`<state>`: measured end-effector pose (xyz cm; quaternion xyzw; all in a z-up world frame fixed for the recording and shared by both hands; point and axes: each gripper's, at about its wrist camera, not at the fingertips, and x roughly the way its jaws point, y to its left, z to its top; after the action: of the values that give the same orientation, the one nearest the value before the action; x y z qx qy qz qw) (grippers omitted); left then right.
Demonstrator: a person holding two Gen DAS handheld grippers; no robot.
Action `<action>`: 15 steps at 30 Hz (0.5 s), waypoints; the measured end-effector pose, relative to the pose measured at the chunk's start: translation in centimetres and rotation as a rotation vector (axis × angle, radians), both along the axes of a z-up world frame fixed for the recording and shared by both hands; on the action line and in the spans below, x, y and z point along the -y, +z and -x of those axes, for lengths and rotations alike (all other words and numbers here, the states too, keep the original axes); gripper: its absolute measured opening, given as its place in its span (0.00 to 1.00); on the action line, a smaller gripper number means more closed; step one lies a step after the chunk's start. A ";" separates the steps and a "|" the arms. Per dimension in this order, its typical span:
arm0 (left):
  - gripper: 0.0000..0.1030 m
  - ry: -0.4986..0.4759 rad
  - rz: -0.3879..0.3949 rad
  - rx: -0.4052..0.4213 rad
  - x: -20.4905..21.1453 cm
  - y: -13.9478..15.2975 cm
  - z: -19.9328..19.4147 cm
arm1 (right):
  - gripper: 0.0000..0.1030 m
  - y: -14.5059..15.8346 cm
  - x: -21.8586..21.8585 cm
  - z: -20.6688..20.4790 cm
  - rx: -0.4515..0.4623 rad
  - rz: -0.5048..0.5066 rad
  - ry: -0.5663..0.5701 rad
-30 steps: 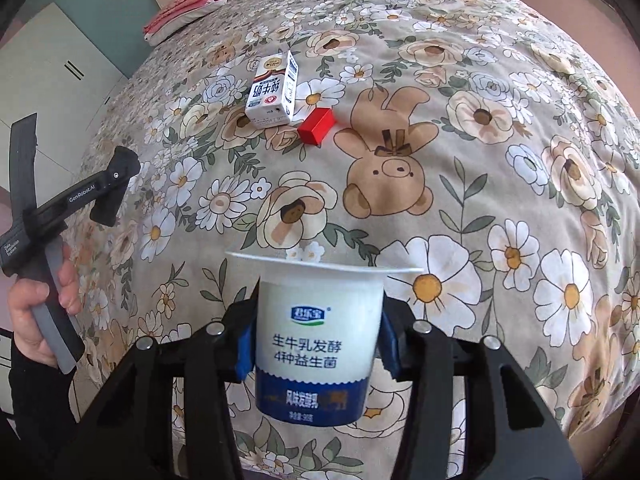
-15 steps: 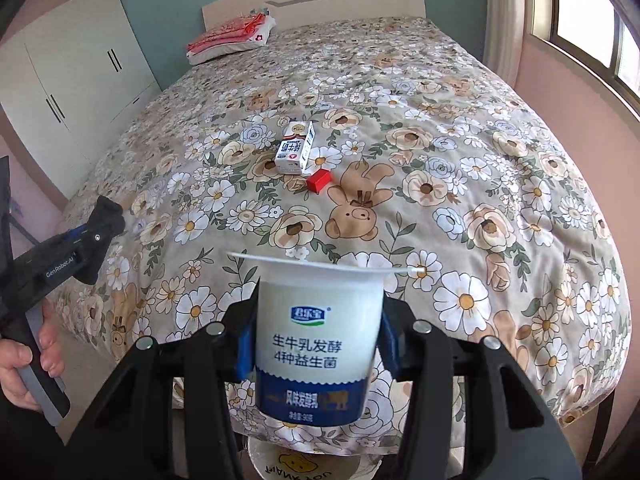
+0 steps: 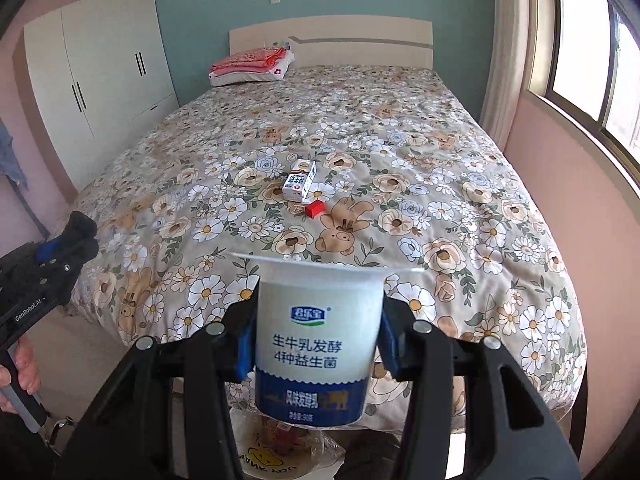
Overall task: Collect trash
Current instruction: 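Carry the black roller and white yogurt cup over the trash bin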
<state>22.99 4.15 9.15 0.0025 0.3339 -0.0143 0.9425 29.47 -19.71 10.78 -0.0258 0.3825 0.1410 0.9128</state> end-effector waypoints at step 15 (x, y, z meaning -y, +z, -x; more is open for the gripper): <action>0.38 -0.141 -0.052 0.040 2.6 -0.2 8.2 | 0.48 2.8 0.1 8.7 0.088 -0.004 0.086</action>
<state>14.84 1.53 8.94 0.0507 0.3142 -0.0717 0.9453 20.75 -19.82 13.57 -0.0464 0.3404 0.1795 0.9218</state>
